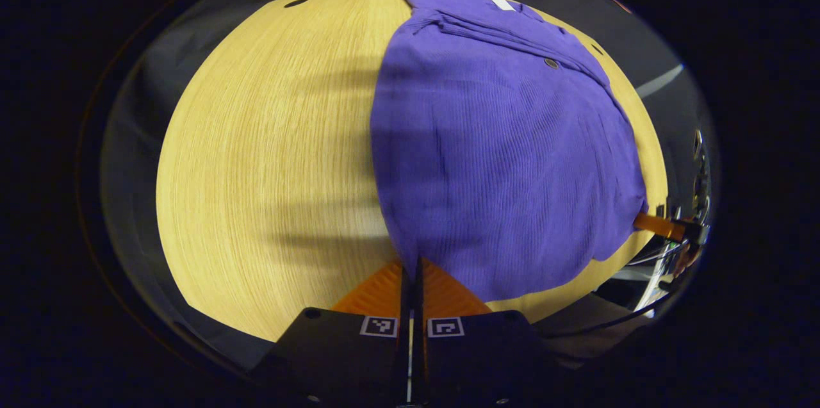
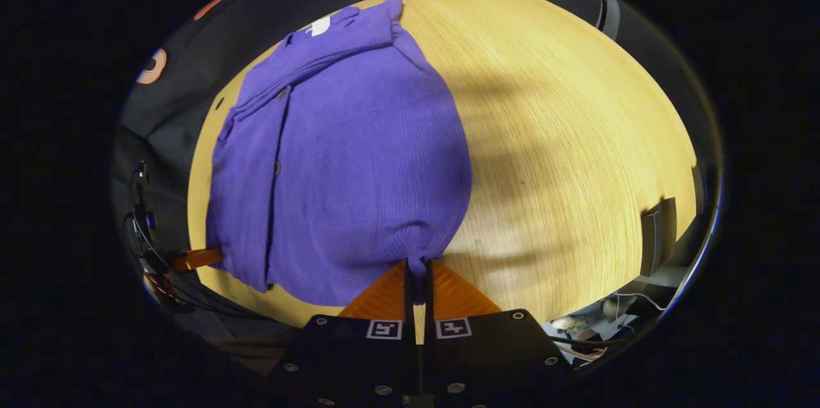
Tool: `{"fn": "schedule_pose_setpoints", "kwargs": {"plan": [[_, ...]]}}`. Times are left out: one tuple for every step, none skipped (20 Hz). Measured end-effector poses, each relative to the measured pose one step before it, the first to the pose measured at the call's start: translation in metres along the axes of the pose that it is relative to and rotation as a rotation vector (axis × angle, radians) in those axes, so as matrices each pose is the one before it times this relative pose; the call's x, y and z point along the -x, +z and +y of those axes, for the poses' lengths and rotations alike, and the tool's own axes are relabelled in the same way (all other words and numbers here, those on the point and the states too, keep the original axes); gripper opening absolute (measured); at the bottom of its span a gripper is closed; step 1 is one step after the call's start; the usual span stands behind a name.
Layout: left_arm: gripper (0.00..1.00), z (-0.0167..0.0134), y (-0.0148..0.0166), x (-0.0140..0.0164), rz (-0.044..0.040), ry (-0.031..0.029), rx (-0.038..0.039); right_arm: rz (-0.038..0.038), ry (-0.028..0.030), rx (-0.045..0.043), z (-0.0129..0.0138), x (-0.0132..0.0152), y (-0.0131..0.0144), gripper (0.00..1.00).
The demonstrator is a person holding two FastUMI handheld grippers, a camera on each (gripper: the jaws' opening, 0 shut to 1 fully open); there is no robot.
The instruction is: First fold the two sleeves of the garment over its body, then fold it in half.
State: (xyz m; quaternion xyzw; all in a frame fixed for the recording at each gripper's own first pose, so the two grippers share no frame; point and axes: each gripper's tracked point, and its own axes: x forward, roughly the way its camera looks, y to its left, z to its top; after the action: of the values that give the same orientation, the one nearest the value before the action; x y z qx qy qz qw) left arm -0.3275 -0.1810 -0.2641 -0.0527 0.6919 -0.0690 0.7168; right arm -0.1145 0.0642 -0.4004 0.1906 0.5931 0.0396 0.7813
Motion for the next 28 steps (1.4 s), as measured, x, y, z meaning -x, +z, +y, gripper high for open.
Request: {"fn": "schedule_pose_setpoints", "kwargs": {"plan": [[0.03,-0.00367,0.00354,0.00601,-0.00834,-0.01435,0.00664,-0.01305,0.01538,0.01944,0.00419,0.00576,0.00629,0.05],[0.03,-0.00416,0.00468,0.00602,-0.01125,-0.01349,-0.00537,-0.02198,0.00322,0.00439,0.00059,0.00563,0.00858,0.05],[0.03,-0.00268,0.00422,0.00676,-0.00436,-0.00849,-0.00681,-0.00785,0.01568,-0.00838,0.00352,0.00564,0.00808,0.05],[0.03,-0.00046,0.00504,0.00562,-0.01282,0.00350,-0.00665,-0.02108,0.02240,-0.01392,0.00344,0.00779,0.00911,0.05],[0.03,-0.00360,0.00780,0.00751,-0.01232,-0.00799,-0.01060,-0.01694,0.02677,-0.00618,0.00658,0.00766,0.01163,0.05],[0.03,-0.00232,0.00850,0.00817,-0.01972,0.00132,-0.00190,-0.01541,0.01595,-0.00019,0.00631,0.00580,0.01186,0.04],[0.03,-0.00429,0.01045,0.00792,-0.01302,-0.01040,-0.00976,-0.01659,0.01176,0.00876,0.00501,0.00635,0.01215,0.05],[0.03,-0.00390,0.01057,0.00784,-0.01966,-0.00591,-0.01064,-0.01916,0.01317,0.01263,0.00525,0.00451,0.01193,0.05],[0.03,-0.00361,0.01150,0.00700,-0.01588,-0.00261,-0.01164,-0.00813,0.01222,0.01213,0.00463,0.00520,0.01009,0.05],[0.03,-0.00197,0.01174,0.00523,-0.01887,0.00087,-0.01356,-0.01325,0.01377,0.01125,0.00484,0.00297,0.01198,0.04],[0.03,-0.00102,0.01333,0.00518,-0.01153,0.00548,-0.01382,-0.00832,0.01128,0.01068,0.00450,0.00255,0.01087,0.04],[0.02,-0.00003,0.01267,0.00547,-0.01532,0.00669,-0.01710,-0.00748,0.00980,0.01380,0.00280,0.00371,0.00948,0.04],[0.02,0.00012,0.01062,0.00482,-0.00774,0.00617,-0.01300,-0.00403,0.00125,0.01771,0.00149,0.00313,0.01099,0.04],[0.02,-0.00097,0.01011,0.00300,-0.00560,0.00363,-0.01414,-0.00339,-0.00050,0.02266,0.00293,-0.00091,0.01149,0.04],[0.02,-0.00164,0.01078,0.00275,-0.00383,0.00106,-0.01330,-0.00611,-0.00372,0.02325,-0.00002,0.00000,0.01183,0.04],[0.02,0.00102,0.01338,0.00231,-0.01020,0.00617,-0.01837,-0.00499,0.00139,0.02588,0.00169,0.00115,0.01075,0.04],[0.03,0.00054,0.01491,0.00326,-0.01532,0.00680,-0.01819,-0.01479,-0.00017,0.02203,0.00107,-0.00053,0.01509,0.04],[0.03,-0.00121,0.01560,0.00267,-0.01500,0.00558,-0.01520,-0.01160,0.00446,0.02424,0.00289,0.00301,0.01339,0.04],[0.03,-0.00040,0.01653,0.00210,-0.01844,0.00218,-0.00837,-0.01207,-0.00122,0.01892,0.00020,0.00101,0.01425,0.04],[0.03,-0.00078,0.01825,0.00263,-0.01702,0.00264,-0.00529,-0.01083,0.00184,0.02012,-0.00004,-0.00033,0.01457,0.04],[0.02,-0.00108,0.01880,0.00296,-0.02281,0.00180,-0.00148,-0.01240,-0.00167,0.01559,-0.00118,-0.00174,0.01642,0.04],[0.02,-0.00246,0.01729,0.00045,-0.01828,0.00281,-0.00239,-0.01203,0.00052,0.01775,-0.00096,-0.00182,0.01374,0.04],[0.03,0.00095,0.01757,-0.00008,-0.01804,0.00642,-0.00572,-0.01329,-0.00404,0.01265,-0.00208,-0.00230,0.01712,0.04],[0.03,0.00262,0.01722,-0.00101,-0.01425,0.00931,-0.00740,-0.01312,-0.00108,0.01308,-0.00334,-0.00319,0.01632,0.04],[0.02,0.00462,0.01746,-0.00154,-0.01235,0.01314,-0.00838,-0.01481,0.00109,0.00728,-0.00195,-0.00440,0.01690,0.04],[0.02,0.00340,0.01456,-0.00322,-0.00974,0.01206,-0.01038,-0.01237,0.00397,0.01167,-0.00198,-0.00400,0.01744,0.04],[0.02,0.00239,0.01500,-0.00459,-0.00570,0.01372,-0.00764,-0.00766,-0.00217,0.00848,-0.00379,-0.00584,0.01467,0.04],[0.02,0.00182,0.01552,-0.00637,-0.00623,0.00970,-0.00921,-0.00618,-0.00280,0.00858,-0.00399,-0.00552,0.01057,0.04]]}}
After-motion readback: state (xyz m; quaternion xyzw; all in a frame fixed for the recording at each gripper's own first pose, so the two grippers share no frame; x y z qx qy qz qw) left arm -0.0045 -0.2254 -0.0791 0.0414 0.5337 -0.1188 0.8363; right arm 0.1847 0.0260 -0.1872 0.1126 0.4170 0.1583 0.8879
